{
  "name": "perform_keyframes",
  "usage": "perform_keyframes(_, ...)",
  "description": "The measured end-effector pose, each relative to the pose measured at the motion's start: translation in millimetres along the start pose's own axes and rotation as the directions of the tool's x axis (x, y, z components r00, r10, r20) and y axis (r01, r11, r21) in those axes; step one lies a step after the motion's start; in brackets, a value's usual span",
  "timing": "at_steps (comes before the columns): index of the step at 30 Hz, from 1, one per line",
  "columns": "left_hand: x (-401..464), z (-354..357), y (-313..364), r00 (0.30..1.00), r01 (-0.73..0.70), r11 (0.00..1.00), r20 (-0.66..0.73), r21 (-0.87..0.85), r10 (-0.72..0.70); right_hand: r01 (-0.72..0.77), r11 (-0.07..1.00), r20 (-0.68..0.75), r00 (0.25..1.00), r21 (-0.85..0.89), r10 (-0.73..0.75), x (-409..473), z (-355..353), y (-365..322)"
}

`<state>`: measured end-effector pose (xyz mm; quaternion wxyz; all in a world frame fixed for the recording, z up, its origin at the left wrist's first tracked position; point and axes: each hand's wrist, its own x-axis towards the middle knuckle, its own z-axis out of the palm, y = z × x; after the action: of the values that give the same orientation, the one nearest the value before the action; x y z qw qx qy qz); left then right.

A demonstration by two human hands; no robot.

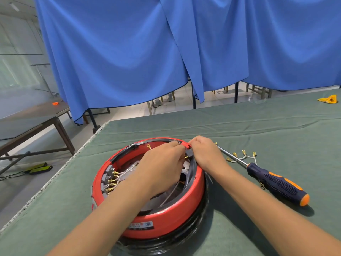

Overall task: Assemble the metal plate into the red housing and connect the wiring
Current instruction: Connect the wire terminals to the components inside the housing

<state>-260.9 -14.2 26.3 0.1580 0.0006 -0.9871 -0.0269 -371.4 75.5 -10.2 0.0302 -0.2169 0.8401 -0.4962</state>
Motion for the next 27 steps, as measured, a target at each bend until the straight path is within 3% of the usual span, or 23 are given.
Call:
perform_keyframes(6,-8,-4,-18,0.969,0.152,0.966,-0.16,-0.211,-0.188,0.012,0.999,-0.063,0.998,0.045,-0.01,3,-21,3)
perform_keyframes(8,-9,-6,-23,0.939,0.203,0.952,-0.229,-0.23,-0.256,0.053,0.992,-0.115,0.991,-0.116,-0.067,6,-36,12)
perform_keyframes(11,-7,-7,-28,0.92,0.219,0.95,-0.276,-0.224,-0.277,0.11,0.874,-0.064,0.985,-0.473,-0.158,8,-49,30)
perform_keyframes(16,-2,-1,-36,0.891,0.324,0.922,-0.258,-0.21,-0.373,0.334,0.617,0.216,0.941,-0.713,-0.259,11,-32,50)
perform_keyframes(18,-2,-2,-39,0.86,0.407,0.89,-0.242,-0.206,-0.45,0.338,0.56,0.225,0.938,-0.756,-0.263,15,-29,54)
perform_keyframes(24,-5,-2,-40,0.875,0.458,0.886,-0.133,-0.08,-0.464,0.188,0.702,0.012,0.969,-0.686,-0.247,21,-34,57)
perform_keyframes(27,-4,-3,-38,0.878,0.443,0.892,-0.156,-0.089,-0.452,0.222,0.852,-0.101,0.948,-0.474,-0.303,18,-36,55)
